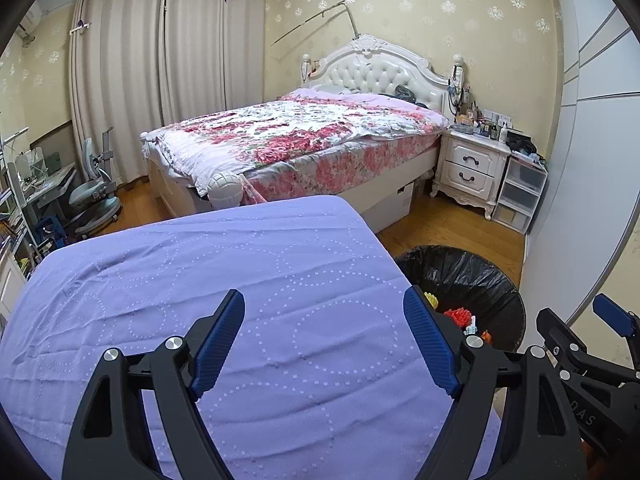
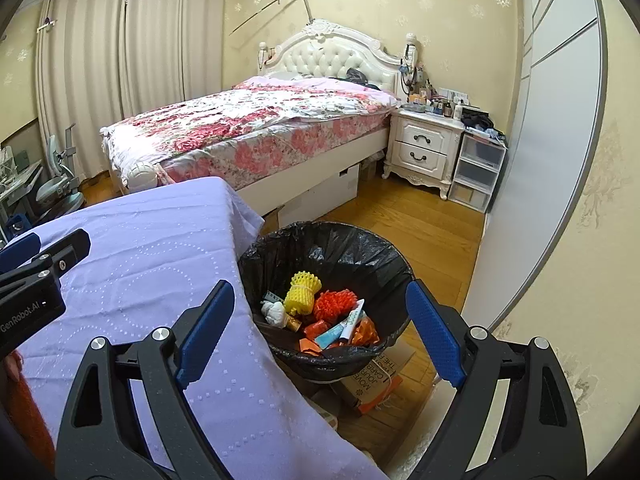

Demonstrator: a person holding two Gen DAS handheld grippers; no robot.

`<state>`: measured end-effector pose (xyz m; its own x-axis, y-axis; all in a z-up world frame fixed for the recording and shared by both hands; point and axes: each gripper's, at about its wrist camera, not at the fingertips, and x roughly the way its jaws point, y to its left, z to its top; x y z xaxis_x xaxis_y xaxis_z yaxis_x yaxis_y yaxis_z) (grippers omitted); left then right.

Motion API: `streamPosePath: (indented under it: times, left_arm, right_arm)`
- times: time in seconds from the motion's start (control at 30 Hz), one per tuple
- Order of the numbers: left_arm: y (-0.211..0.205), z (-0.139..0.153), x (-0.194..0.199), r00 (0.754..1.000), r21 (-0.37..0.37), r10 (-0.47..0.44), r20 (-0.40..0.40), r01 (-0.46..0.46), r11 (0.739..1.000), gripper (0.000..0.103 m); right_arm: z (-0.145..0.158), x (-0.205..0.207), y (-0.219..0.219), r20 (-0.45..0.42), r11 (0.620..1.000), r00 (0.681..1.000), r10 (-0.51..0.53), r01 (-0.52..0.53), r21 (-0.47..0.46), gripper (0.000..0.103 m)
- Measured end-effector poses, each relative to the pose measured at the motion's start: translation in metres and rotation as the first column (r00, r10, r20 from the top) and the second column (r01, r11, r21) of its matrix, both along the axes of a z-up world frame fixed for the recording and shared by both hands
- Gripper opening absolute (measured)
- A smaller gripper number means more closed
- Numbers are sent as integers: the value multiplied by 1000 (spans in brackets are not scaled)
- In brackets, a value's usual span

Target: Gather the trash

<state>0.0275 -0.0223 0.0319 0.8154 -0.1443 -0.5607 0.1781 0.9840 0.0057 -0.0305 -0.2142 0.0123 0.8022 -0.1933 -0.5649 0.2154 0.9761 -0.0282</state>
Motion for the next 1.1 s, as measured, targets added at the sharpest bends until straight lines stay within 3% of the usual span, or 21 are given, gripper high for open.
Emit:
streamPosePath:
  times: [1.1]
  left_arm:
    - [19,-1,-16,999,-9,39,9,-39,999,80]
  right_arm:
    - [5,-12,18,18,999,999,40,-40,-16,86]
